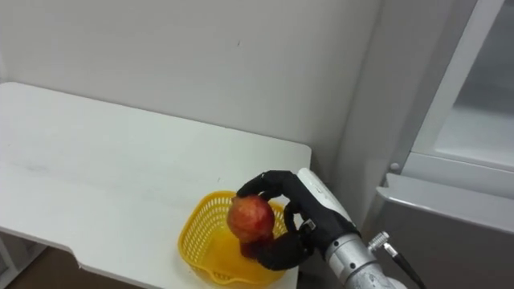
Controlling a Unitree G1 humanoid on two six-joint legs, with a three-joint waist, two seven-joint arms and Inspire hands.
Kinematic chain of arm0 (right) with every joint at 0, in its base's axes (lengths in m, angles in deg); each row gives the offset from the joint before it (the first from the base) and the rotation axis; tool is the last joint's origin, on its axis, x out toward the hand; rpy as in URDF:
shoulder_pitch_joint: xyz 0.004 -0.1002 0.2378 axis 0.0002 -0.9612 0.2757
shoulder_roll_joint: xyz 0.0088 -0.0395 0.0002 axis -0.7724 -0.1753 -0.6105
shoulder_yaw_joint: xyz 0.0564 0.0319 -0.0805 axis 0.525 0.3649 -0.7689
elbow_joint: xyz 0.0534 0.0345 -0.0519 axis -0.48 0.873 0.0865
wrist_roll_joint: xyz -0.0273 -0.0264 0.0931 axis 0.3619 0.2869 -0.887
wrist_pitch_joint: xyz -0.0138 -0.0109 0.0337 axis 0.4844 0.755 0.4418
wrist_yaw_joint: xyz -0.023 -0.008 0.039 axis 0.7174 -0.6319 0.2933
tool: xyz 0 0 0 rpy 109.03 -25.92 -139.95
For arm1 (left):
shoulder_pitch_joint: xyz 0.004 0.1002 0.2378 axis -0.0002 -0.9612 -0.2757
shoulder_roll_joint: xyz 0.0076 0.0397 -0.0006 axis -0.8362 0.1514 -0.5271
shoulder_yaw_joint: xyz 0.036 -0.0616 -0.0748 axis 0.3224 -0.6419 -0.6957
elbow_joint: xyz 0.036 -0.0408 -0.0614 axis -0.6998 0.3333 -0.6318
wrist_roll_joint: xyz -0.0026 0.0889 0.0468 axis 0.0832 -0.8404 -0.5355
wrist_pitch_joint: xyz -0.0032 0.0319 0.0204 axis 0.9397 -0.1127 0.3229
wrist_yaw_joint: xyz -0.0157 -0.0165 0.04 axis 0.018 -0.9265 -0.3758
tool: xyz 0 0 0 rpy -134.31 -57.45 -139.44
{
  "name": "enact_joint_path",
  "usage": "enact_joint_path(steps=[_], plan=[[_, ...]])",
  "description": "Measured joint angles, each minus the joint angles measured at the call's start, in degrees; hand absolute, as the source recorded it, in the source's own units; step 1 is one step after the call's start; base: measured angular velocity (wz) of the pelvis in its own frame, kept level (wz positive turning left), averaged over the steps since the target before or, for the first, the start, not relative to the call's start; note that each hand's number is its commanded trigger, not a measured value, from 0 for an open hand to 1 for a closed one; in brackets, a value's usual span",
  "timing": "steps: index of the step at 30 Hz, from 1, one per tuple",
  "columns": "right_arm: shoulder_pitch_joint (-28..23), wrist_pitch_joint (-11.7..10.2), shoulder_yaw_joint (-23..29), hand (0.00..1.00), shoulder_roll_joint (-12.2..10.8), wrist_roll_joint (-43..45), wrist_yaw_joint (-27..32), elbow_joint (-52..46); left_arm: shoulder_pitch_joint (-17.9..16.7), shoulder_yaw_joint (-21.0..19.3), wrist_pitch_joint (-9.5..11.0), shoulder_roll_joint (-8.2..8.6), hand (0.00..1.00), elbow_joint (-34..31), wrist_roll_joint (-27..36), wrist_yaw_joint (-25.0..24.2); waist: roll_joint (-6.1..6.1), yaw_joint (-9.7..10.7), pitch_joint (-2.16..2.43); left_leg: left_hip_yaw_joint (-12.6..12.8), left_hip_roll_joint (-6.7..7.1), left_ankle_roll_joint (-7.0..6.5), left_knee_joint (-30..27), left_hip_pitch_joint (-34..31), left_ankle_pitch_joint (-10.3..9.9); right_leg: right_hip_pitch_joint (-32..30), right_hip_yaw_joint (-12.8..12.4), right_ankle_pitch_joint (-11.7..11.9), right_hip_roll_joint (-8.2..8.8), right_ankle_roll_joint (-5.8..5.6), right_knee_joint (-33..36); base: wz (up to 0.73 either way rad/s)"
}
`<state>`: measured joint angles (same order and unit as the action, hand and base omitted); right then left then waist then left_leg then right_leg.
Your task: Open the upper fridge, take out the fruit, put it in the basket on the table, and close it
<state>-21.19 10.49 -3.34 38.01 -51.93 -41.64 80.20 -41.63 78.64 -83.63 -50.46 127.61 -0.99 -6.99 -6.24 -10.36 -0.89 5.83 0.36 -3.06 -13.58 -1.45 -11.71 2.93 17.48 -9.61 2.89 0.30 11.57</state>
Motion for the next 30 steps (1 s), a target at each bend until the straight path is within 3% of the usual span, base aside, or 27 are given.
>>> enact_joint_path(steps=[11,18,20,22,23,24,30], plan=[[3.07,0.48,-1.58,1.00,-0.01,8.64,0.53,6.58,-0.07,0.23,-0.48,-0.12,0.00,0.02,-0.22,-1.56,-0.80,-1.17,0.00,-0.87,0.12,-0.01,-0.08,-0.43,0.03,-0.11,0.43,-0.02,0.01,-0.03,-0.01,0.04],[4.04,0.95,-1.74,1.00,-1.65,10.82,0.76,8.65,0.37,0.47,-1.23,-0.10,0.00,-0.11,-0.22,-2.86,-1.05,-1.33,0.08,-1.55,0.36,-0.15,-0.09,-0.84,0.11,-0.14,1.64,-0.02,0.13,-0.04,-0.16,0.06],[4.08,0.95,-1.87,0.82,-1.66,10.42,0.76,8.65,0.49,0.48,-1.23,-0.16,0.00,-0.50,-0.22,-3.04,-0.96,-1.62,0.01,-1.54,0.36,-0.15,-0.14,-0.83,0.11,-0.14,1.62,-0.02,0.24,-0.04,-0.25,0.00],[4.09,0.95,-1.89,0.49,-1.66,10.47,0.76,8.65,1.15,0.48,-1.23,-0.15,0.00,-0.46,-0.22,-3.19,-0.77,-2.18,-0.13,-1.54,0.36,-0.15,-0.09,-0.84,0.11,-0.14,1.65,-0.02,0.22,-0.04,-0.50,0.00],[4.09,0.95,-1.92,0.22,-1.66,10.58,0.76,8.65,1.59,0.48,-1.22,-0.15,0.00,-0.46,-0.22,-3.28,-0.75,-2.41,-0.13,-1.54,0.39,-0.15,-0.08,-0.94,0.11,-0.09,1.60,-0.02,0.19,-0.04,-0.87,0.00],[4.09,0.95,-1.97,0.02,-1.65,10.83,0.75,8.65,1.90,0.47,-1.22,-0.13,0.00,-0.41,-0.23,-3.38,-0.73,-2.60,-0.15,-1.55,0.39,-0.14,-0.07,-0.97,0.12,-0.08,1.57,-0.02,0.17,-0.04,-0.89,0.00],[4.08,1.45,-2.37,0.00,-1.65,12.12,-0.04,8.64,1.97,0.44,-1.44,-0.09,0.00,-0.31,-0.22,-3.65,-0.20,-2.65,-0.52,-1.53,0.38,-0.14,-0.05,-1.10,0.12,-0.11,1.41,-0.03,0.15,-0.04,-0.88,0.00]])
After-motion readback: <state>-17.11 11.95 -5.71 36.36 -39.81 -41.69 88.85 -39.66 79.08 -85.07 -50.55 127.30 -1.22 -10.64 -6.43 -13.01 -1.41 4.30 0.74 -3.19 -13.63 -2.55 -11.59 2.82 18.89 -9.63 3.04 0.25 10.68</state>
